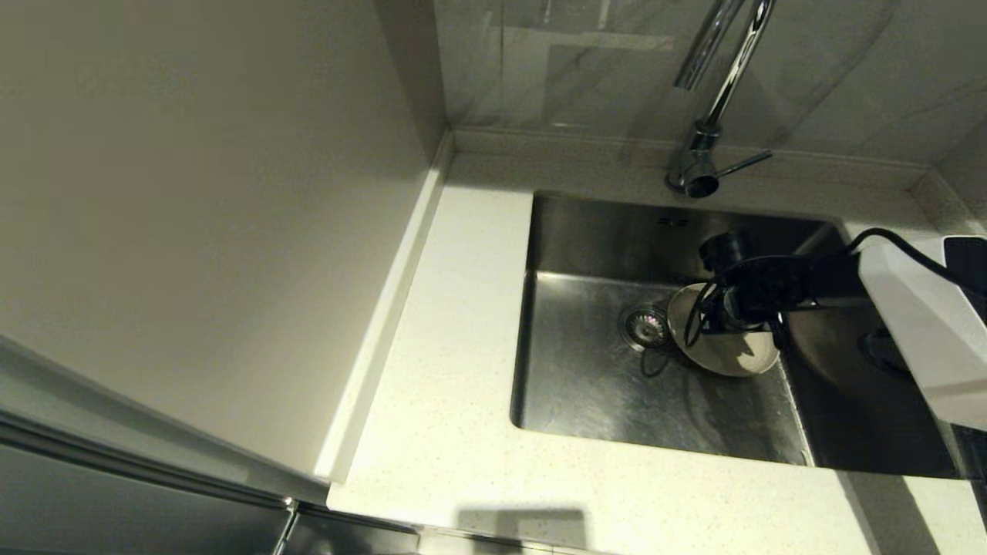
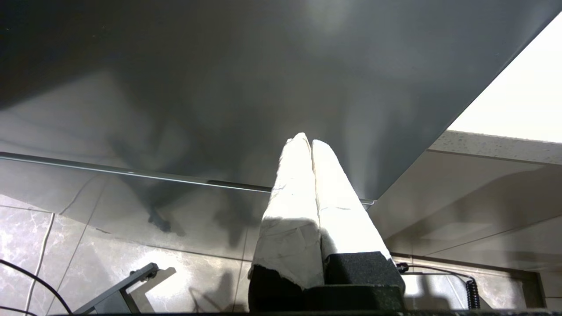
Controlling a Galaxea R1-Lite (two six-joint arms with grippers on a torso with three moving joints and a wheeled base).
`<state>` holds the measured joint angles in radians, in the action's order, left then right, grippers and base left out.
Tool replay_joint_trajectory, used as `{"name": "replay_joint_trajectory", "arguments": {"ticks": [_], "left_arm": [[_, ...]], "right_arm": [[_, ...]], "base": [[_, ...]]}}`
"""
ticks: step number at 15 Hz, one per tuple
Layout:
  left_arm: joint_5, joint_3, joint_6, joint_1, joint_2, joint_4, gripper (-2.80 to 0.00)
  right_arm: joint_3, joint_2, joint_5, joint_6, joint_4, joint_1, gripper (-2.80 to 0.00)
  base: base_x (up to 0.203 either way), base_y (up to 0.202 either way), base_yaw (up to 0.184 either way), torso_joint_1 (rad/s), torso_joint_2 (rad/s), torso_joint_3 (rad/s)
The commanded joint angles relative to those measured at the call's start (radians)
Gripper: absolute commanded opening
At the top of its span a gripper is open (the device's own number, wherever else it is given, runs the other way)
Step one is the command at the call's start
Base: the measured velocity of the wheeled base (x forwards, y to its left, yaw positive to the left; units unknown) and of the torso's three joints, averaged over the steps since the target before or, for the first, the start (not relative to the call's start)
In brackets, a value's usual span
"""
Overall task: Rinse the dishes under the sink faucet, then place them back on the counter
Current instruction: Put a spoon into the sink
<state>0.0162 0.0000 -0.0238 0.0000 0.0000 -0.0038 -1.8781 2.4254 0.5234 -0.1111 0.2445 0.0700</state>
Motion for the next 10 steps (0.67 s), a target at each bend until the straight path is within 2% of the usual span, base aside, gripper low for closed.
{"name": "replay_joint_trajectory", "arguments": {"ticks": [1, 3, 4, 10], "left_arm": [[0.001, 0.0, -0.001, 0.0, -0.003, -0.001, -2.8], [0.001, 0.0, -0.001, 0.0, -0.003, -0.001, -2.8], [0.001, 0.0, -0.001, 0.0, -0.003, -0.001, -2.8], [0.001, 0.0, -0.001, 0.0, -0.003, -0.001, -2.8]], "right_arm": [[-0.022, 0.062, 0.031, 0.005, -0.043, 0.002, -2.8], [-0.044, 0.084, 0.064, 0.013, -0.057, 0.002, -2.8], [-0.047, 0.093, 0.068, 0.018, -0.058, 0.002, 0.0], [-0.067, 0.065, 0.074, 0.022, -0.058, 0.004, 0.0]], "base": [[0.0, 0.0, 0.0, 0.0, 0.0, 0.0], [0.0, 0.0, 0.0, 0.0, 0.0, 0.0], [0.0, 0.0, 0.0, 0.0, 0.0, 0.0], [0.0, 0.0, 0.0, 0.0, 0.0, 0.0]]}}
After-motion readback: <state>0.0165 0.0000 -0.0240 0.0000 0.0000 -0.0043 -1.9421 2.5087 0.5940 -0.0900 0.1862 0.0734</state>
